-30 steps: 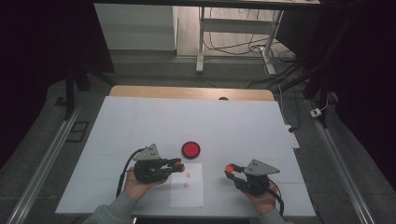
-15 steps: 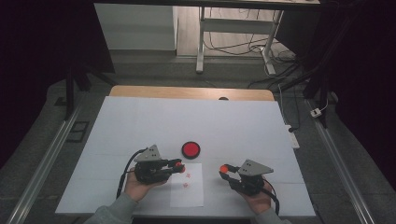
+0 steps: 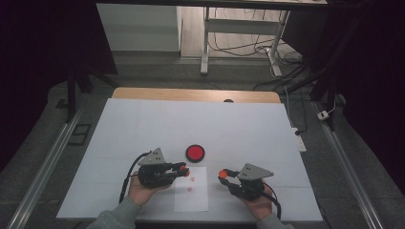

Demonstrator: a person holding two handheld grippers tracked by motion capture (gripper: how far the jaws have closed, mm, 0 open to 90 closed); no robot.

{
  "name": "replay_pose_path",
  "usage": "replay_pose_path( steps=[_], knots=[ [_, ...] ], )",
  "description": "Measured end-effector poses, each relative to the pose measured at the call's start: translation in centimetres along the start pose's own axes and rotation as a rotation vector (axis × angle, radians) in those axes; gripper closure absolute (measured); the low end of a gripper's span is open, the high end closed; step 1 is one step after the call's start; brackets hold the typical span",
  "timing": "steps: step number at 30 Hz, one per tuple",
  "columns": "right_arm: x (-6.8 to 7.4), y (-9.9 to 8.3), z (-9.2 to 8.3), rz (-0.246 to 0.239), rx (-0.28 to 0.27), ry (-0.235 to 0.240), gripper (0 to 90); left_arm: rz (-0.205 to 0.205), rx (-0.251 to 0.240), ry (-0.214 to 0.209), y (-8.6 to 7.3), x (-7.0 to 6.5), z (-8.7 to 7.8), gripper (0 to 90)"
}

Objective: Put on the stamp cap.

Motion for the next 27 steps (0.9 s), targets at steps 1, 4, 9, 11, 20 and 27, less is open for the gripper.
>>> replay_pose_path(
  steps=[1,4,9,11,20,27],
  knots=[
    [0.1,0.1,0.1,0.001,-0.002,0.004,64.3,0.0,0.0,0.0,0.0,0.0,0.0,72.5],
    [0.4,0.1,0.3,-0.004,0.0,0.01,64.3,0.0,0.0,0.0,0.0,0.0,0.0,72.5],
    [0.9,0.3,0.8,-0.014,0.001,0.023,64.3,0.001,-0.001,0.0,0.0,0.0,0.0,72.6],
    [1.1,0.3,1.0,-0.012,0.006,0.024,64.3,0.002,-0.002,0.0,0.0,0.0,0.0,72.5],
    [1.8,0.5,1.7,-0.03,0.01,0.039,64.3,0.002,-0.001,-0.001,0.0,0.0,0.0,72.5],
    [2.6,0.8,2.3,-0.036,0.002,0.056,64.3,0.004,0.0,-0.004,0.0,-0.1,0.2,72.5]
  ],
)
Point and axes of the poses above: each handheld gripper's, and its own axes: z roughly forward along the jaws, y roughly out of its top, x roughly to its left, the point moved 9 cm from there along z, roughly forward along the jaws, and after that the axes turned 1 degree about -y, right-handed, at the moved point
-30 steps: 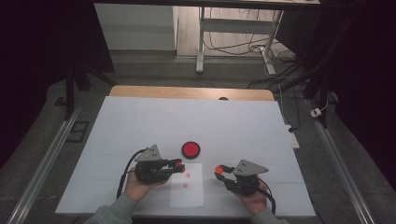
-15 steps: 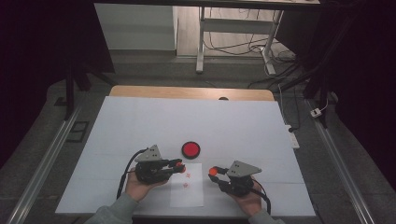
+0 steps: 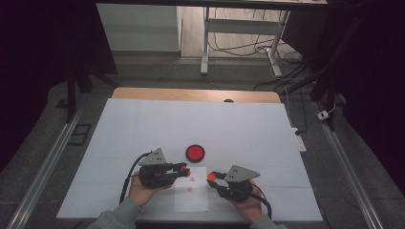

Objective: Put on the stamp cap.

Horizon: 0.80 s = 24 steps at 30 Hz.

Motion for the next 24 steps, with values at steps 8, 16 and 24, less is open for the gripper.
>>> replay_pose_path(
  steps=[8,16,24],
  knots=[
    [0.5,0.2,0.5,-0.014,0.006,0.011,64.3,-0.001,0.004,-0.002,0.0,0.0,0.2,72.5],
    [1.6,0.5,1.5,-0.03,0.014,0.036,64.2,0.0,0.006,-0.006,-0.1,-0.1,0.3,72.5],
    [2.6,0.8,2.5,-0.034,0.013,0.063,64.2,0.001,0.008,-0.009,-0.1,-0.2,0.4,72.5]
  ],
)
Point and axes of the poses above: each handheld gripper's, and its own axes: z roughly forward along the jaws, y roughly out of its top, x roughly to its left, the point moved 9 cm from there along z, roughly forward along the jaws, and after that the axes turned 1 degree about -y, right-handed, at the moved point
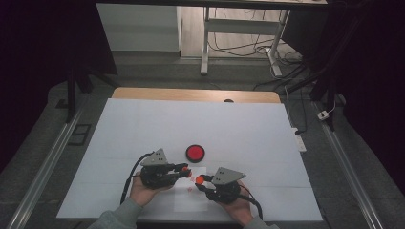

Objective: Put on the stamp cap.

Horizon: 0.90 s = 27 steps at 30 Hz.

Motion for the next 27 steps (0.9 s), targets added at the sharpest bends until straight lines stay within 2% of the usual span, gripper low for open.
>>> replay_pose_path(
  steps=[14,20,21,27],
  knots=[
    [0.7,1.1,2.0,-0.015,-0.009,0.017,64.2,0.0,0.003,-0.002,-0.1,-0.1,0.0,72.5],
    [0.8,1.7,2.4,-0.013,-0.029,0.016,64.2,0.001,0.004,-0.003,-0.1,-0.1,0.0,72.5],
    [0.7,1.7,2.3,-0.021,-0.017,0.009,64.2,0.001,0.004,-0.003,-0.2,-0.1,0.0,72.5],
    [0.9,2.0,2.4,-0.023,-0.027,0.018,64.3,-0.001,0.007,-0.001,-0.2,0.0,0.1,72.5]
  ],
)
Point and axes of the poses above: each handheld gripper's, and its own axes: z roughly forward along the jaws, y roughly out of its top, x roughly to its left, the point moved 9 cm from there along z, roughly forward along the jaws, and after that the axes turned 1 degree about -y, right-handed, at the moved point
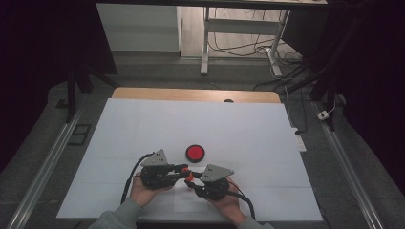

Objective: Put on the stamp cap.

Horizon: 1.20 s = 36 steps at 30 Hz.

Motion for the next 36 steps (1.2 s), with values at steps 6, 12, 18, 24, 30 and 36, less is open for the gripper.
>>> replay_pose_path(
  steps=[6,12,18,24,30,36],
  knots=[
    [-0.01,0.15,-0.01,0.005,-0.009,-0.002,64.3,-0.001,0.003,-0.001,-0.06,-0.01,0.09,72.5],
    [-0.07,0.29,-0.08,0.006,-0.018,-0.008,64.3,0.0,0.005,-0.002,-0.1,-0.04,0.15,72.5],
    [-0.04,0.33,-0.1,0.01,-0.023,-0.006,64.3,0.0,0.007,0.001,-0.17,0.02,0.24,72.5],
    [-0.08,0.38,-0.14,0.022,-0.03,-0.002,64.3,-0.001,0.009,-0.001,-0.23,-0.01,0.39,72.5],
    [-0.1,0.42,-0.22,0.024,-0.033,0.0,64.4,-0.003,0.006,-0.002,-0.23,-0.04,0.44,72.5],
    [-0.07,0.41,-0.27,0.031,-0.03,-0.001,64.7,-0.004,0.004,-0.005,-0.31,-0.06,0.51,72.6]
  ],
)
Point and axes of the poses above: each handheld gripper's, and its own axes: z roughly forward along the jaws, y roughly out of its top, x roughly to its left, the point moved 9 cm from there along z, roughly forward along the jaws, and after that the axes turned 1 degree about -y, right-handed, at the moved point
